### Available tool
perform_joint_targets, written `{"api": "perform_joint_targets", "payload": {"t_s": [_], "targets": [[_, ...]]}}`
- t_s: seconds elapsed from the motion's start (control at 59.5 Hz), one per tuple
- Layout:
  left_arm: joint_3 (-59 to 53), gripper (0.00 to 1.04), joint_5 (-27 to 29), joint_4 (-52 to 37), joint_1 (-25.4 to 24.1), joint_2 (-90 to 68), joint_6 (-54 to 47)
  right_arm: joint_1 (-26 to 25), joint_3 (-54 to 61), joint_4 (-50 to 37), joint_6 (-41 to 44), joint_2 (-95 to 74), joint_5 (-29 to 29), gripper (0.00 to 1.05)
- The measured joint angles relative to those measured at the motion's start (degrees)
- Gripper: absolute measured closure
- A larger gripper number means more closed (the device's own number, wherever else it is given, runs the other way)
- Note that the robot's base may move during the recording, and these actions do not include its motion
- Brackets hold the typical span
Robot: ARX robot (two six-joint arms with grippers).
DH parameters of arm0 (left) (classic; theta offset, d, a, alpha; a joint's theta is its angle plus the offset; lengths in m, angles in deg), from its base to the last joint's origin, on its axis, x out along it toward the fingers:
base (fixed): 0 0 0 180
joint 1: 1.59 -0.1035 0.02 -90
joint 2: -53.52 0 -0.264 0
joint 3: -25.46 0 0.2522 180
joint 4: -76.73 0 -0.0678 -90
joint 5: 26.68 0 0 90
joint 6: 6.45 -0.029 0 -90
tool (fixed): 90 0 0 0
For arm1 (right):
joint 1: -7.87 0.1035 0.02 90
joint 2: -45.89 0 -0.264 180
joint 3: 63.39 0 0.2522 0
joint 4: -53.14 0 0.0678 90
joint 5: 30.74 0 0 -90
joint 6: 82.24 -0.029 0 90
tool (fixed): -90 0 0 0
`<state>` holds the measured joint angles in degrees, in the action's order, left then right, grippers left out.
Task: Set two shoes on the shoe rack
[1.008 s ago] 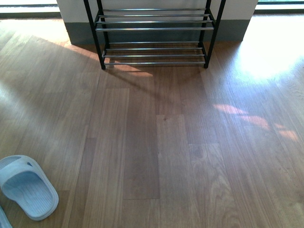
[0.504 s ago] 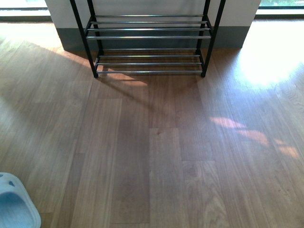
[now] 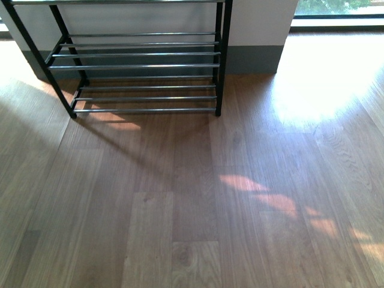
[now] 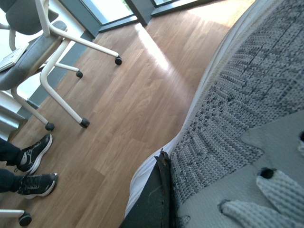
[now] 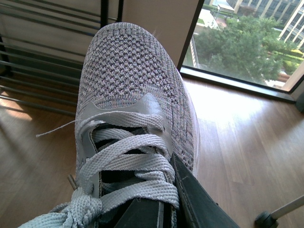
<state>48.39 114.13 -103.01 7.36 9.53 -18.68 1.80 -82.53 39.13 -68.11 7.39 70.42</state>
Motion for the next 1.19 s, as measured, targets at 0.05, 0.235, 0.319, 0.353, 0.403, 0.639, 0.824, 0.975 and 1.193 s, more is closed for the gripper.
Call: {"api": "perform_joint_targets", "payload": {"t_s": [0.05, 0.235, 0.319, 0.353, 0.403, 0.639, 0.824, 0.975, 1.193], "targets": [[0.0, 1.03, 0.0, 0.0, 0.1, 0.0, 0.0, 0.0, 0.0, 0.0, 0.0, 0.0, 0.0, 1.03], [0.0, 1.03, 0.2, 0.0, 0.1, 0.0, 0.0, 0.0, 0.0, 0.0, 0.0, 0.0, -0.1, 1.03], [0.0, 1.03, 0.2, 0.0, 0.1, 0.0, 0.0, 0.0, 0.0, 0.0, 0.0, 0.0, 0.0, 1.03], [0.0, 1.03, 0.2, 0.0, 0.1, 0.0, 0.0, 0.0, 0.0, 0.0, 0.0, 0.0, 0.0, 1.03], [0.0, 1.03, 0.2, 0.0, 0.0, 0.0, 0.0, 0.0, 0.0, 0.0, 0.0, 0.0, 0.0, 1.03], [0.0, 1.03, 0.2, 0.0, 0.1, 0.0, 0.0, 0.0, 0.0, 0.0, 0.0, 0.0, 0.0, 1.03], [0.0, 1.03, 0.1, 0.0, 0.1, 0.0, 0.0, 0.0, 0.0, 0.0, 0.0, 0.0, -0.3, 1.03], [0.0, 1.03, 0.5, 0.0, -0.1, 0.0, 0.0, 0.1, 0.0, 0.0, 0.0, 0.0, 0.7, 1.03], [-0.1, 1.03, 0.2, 0.0, 0.0, 0.0, 0.0, 0.1, 0.2, 0.0, -0.2, 0.0, 0.2, 1.03]]}}
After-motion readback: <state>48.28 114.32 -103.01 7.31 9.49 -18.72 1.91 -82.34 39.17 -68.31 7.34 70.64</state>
